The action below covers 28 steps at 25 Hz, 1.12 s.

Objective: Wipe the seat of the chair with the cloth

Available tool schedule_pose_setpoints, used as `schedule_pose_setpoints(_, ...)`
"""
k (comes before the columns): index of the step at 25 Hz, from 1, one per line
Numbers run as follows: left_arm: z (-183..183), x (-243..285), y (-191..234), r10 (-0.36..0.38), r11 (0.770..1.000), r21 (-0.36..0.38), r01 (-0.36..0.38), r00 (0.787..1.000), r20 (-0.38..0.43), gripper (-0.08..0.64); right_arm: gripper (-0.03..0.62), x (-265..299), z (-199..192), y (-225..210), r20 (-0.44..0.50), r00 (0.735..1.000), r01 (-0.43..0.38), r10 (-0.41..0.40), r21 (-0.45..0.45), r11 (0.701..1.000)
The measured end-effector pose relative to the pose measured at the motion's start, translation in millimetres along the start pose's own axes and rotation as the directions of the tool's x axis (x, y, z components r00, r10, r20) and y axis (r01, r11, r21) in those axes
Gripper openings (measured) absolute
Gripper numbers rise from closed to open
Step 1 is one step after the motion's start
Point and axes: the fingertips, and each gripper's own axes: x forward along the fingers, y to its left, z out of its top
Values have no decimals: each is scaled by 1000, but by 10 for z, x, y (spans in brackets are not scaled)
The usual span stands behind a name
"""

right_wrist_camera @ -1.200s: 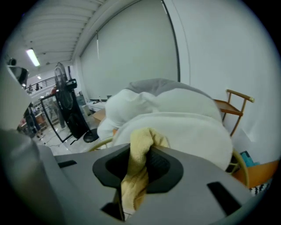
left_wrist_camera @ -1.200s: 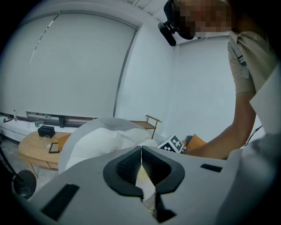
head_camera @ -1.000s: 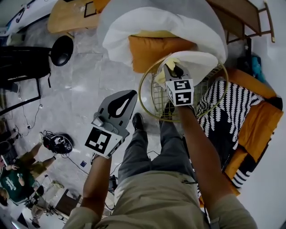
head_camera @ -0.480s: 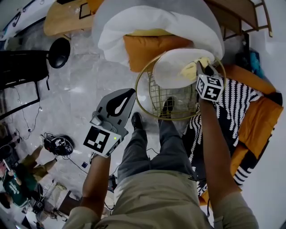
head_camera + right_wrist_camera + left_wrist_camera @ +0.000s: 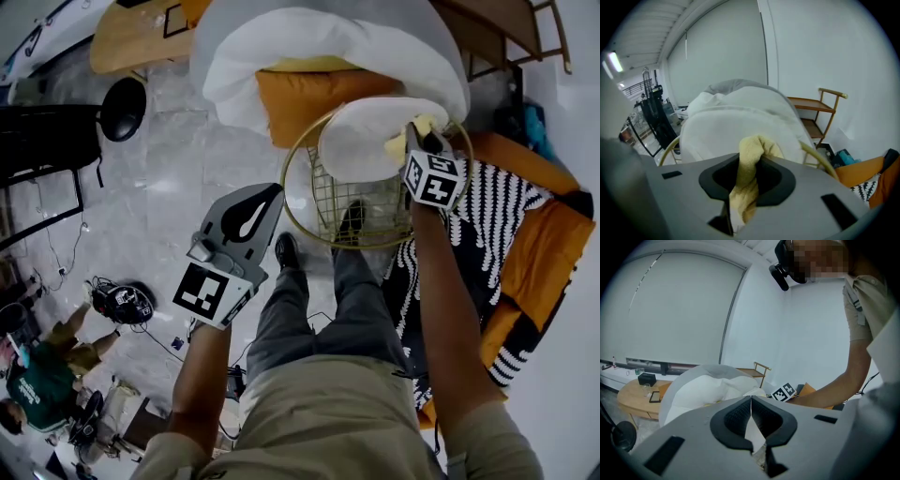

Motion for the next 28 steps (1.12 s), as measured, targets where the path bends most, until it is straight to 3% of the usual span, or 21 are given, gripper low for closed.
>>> schedule_pose_setpoints(3,-52,-37,7,8,1000,-8,-8,1000,-14,20,91,108,-64,616,-18,995,-98,98,-27,995)
schedule_pose_setpoints(7,-138,-71,1,14,1000,-16,-15,999,-42,20,92,220,-153,1453,-55,969,-246,242,-83,966)
schedule_pose_setpoints(11,-168,-65,-22,16,1000,-20,-17,999,-43,20,91,230,-241,1623,-69,956,-291,285,-99,952)
schedule_pose_setpoints(16,-190,-39,-30,14,1000,-18,-15,999,-40,20,91,259,-409,1059,-98,971,-225,216,-91,970)
schedule_pose_setpoints(20,-196,-9,-45,8,1000,-18,-9,999,-45,20,91,262,-544,101,-127,990,-63,62,-9,998)
schedule_pose_setpoints(24,-160,27,-16,7,1000,-13,-7,1000,-20,20,91,149,-578,-746,-132,987,101,-93,58,993)
schedule_pose_setpoints(28,-223,44,-27,1,1000,-17,-2,999,-46,20,92,146,-543,-818,-119,988,105,-101,28,994)
